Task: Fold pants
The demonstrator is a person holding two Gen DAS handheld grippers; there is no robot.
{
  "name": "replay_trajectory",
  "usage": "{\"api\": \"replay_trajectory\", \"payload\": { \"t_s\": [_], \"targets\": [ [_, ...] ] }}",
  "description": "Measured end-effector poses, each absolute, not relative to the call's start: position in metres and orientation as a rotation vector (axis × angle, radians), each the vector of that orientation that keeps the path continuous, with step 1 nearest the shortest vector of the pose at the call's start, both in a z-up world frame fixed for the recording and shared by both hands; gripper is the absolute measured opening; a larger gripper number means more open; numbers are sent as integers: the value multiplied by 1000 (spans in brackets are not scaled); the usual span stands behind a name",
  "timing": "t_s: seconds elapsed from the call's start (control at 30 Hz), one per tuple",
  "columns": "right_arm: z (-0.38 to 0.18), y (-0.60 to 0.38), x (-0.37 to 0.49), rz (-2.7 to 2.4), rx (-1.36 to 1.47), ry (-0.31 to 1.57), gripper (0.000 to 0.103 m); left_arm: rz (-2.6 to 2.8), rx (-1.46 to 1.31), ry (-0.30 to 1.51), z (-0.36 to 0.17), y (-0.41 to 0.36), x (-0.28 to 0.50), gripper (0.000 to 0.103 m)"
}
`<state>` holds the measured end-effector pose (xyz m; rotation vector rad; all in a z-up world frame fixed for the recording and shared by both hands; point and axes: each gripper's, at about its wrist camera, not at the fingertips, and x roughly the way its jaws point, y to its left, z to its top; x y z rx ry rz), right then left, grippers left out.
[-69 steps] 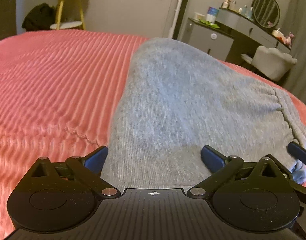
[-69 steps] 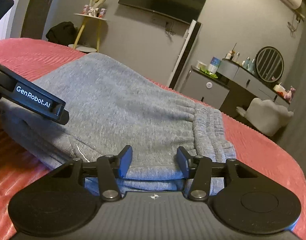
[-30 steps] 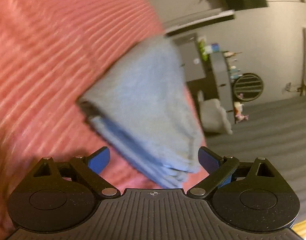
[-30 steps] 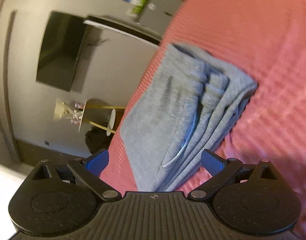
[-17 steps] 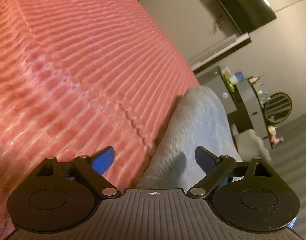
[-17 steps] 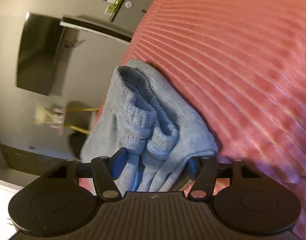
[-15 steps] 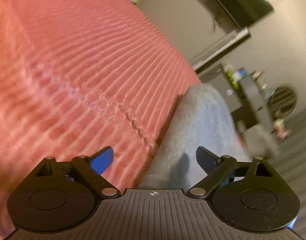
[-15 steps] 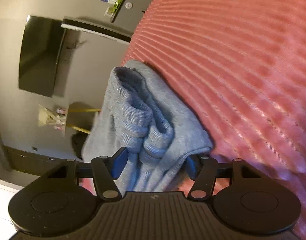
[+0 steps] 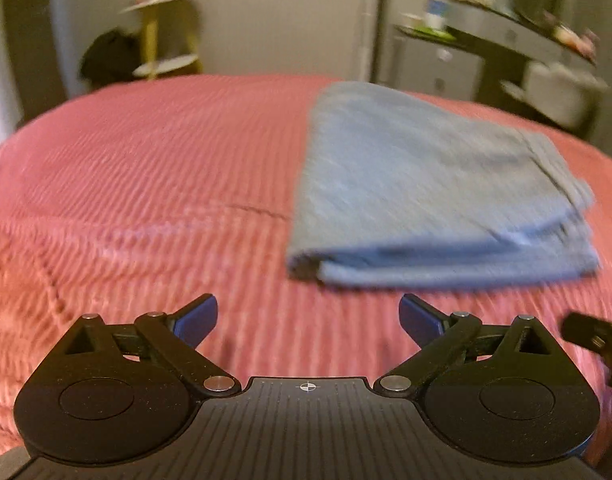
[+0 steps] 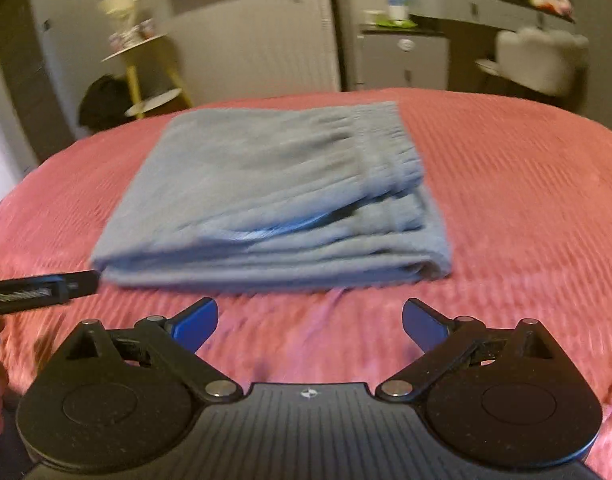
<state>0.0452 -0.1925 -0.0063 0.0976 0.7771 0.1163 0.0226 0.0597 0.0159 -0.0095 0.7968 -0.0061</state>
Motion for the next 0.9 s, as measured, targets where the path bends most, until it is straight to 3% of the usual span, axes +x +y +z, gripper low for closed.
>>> {"api": "replay_trajectory", "payload": {
  "t_s": [0.47, 0.9],
  "targets": [
    [-10, -154, 25, 45, -145, 688, 99, -54, 40, 806, 6, 49, 20, 100],
    [-14, -157, 31, 33, -132, 697, 99, -69, 6, 827, -2, 48, 25, 100]
  ]
}}
